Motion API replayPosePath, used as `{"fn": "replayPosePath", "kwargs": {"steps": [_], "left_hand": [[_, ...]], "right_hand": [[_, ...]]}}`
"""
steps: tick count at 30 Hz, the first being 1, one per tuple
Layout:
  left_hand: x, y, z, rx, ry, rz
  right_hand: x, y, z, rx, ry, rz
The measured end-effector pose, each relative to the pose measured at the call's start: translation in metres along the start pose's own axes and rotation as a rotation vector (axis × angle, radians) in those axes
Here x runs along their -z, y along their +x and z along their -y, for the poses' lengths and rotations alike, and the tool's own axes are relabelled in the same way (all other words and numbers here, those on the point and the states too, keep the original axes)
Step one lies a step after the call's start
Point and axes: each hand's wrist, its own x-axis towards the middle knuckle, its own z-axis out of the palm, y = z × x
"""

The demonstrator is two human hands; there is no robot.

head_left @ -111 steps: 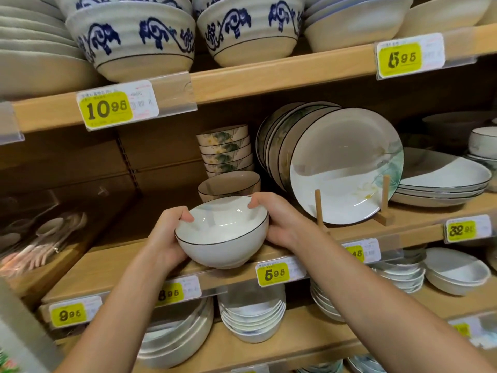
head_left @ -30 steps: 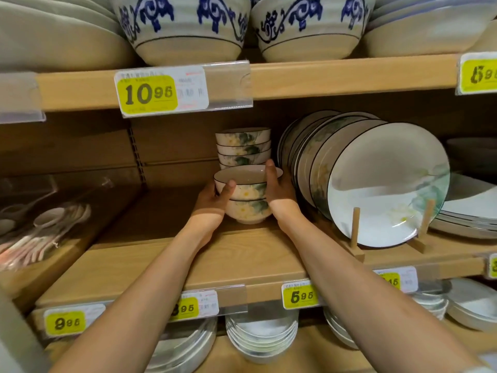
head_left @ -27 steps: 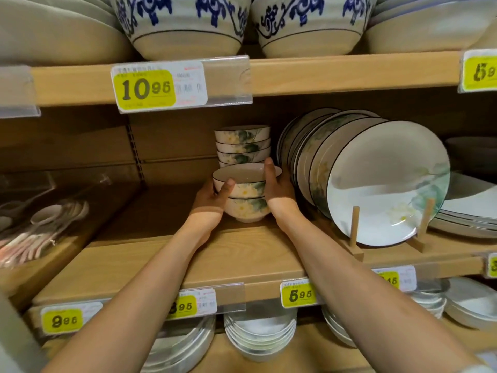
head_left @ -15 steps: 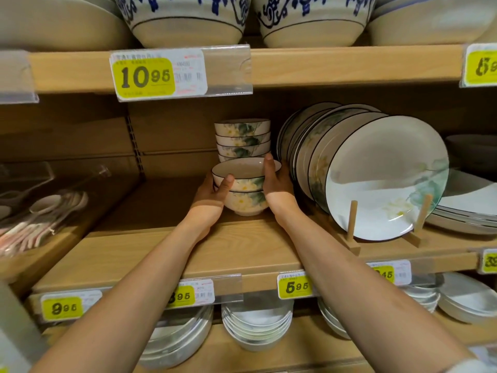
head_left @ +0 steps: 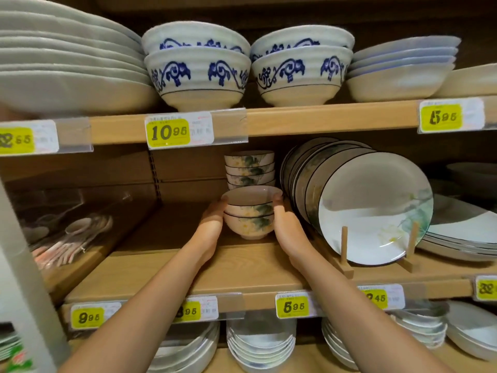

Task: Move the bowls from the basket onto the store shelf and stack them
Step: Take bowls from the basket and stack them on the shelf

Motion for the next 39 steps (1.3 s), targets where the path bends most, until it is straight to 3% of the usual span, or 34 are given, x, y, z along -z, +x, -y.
{"fn": "replayPosePath", "kwargs": {"steps": [3, 8, 20, 26, 29, 32, 35, 39], "left_hand": [[-0.004, -0.019, -0.006, -0.003, -0.083, 0.041], [-0.021, -0.025, -0.009, 0.000, -0.096, -0.105], [-0.036, -0.015, 0.006, -0.016, -0.068, -0.200], [-0.027, -0.056, -0.008, -0.012, -0.088, -0.090], [0.006, -0.115, -0.015, -0.085, -0.052, -0.034], [0.063, -0.185, -0.011, -0.191, -0.044, 0.003], [0.131, -0.255, -0.003, -0.188, -0.110, -0.106], [0.221, -0.328, 0.021, -0.114, -0.090, -0.242]], "right_hand": [[0.002, -0.005, -0.005, 0.058, 0.011, 0.040], [-0.006, -0.002, -0.010, 0.095, -0.114, 0.013], [-0.010, -0.003, -0.021, 0.235, -0.315, -0.045], [-0.008, -0.025, -0.003, 0.236, -0.332, -0.028], [-0.017, -0.062, 0.008, 0.363, -0.234, -0.022], [-0.044, -0.110, 0.022, 0.404, 0.025, -0.008], [-0.087, -0.166, 0.035, 0.356, 0.312, 0.131], [-0.158, -0.235, 0.024, 0.236, 0.466, 0.330]]}}
